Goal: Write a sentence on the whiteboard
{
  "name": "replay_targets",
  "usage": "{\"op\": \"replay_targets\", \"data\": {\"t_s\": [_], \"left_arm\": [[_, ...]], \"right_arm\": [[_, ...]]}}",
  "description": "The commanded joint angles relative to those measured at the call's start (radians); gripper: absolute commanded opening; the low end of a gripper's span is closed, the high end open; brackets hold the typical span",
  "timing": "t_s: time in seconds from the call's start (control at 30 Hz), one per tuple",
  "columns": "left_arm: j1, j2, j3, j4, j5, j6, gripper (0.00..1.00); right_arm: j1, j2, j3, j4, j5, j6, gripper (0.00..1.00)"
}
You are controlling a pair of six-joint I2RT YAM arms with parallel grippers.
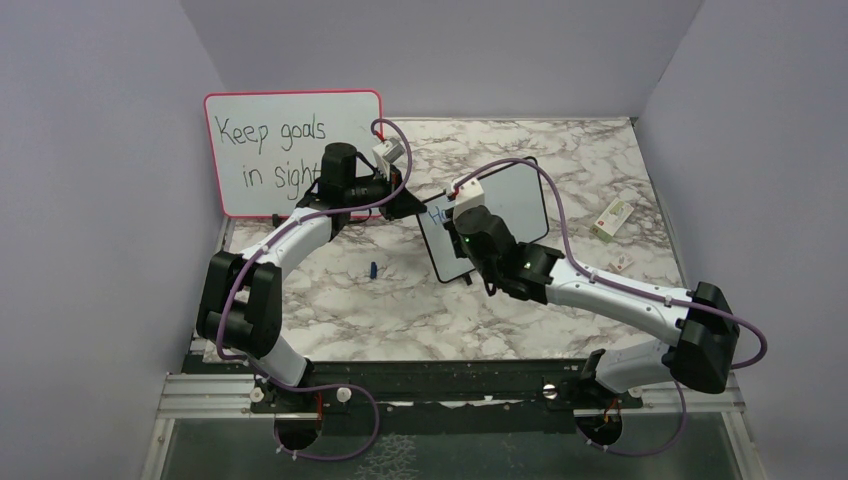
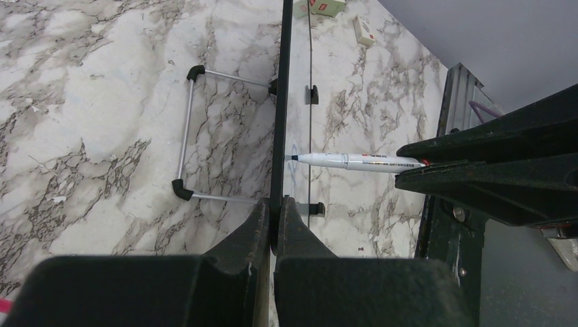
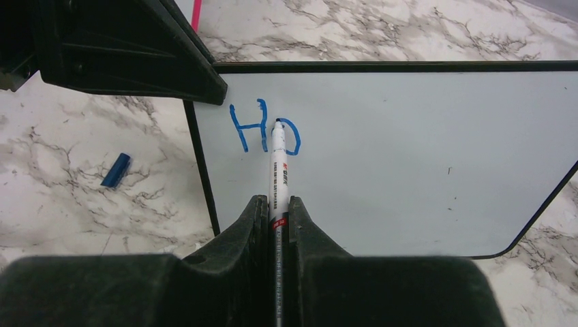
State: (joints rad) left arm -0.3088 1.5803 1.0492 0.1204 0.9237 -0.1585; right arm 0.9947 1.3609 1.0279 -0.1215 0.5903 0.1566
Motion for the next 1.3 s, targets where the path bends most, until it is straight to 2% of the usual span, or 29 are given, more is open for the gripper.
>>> {"op": "replay_targets", "data": {"t_s": [0.0,0.33,0.6,1.27], "left_arm": [[0.000,-0.005,0.006,-0.054,0.011,0.050,0.00],[0.000,-0.002,0.005,-0.058,0.004,0.052,0.00],[0.000,-0.003,0.006,-0.059,0.004,0.052,0.00],[0.000,-0.002,0.007,-0.060,0.010,0.051,0.00]], "right_arm": [[-0.004,-0.029,0.005,-0.027,-0.020,0.003,0.01],[-0.004,-0.059,0.006,-0.053,-0.043,-0.005,0.01],[-0.011,-0.070,-0.014,-0.030,0.066,-0.011,0.01],[-0.025,-0.020,0.001,0.007,0.004,-0.019,0.01]]}}
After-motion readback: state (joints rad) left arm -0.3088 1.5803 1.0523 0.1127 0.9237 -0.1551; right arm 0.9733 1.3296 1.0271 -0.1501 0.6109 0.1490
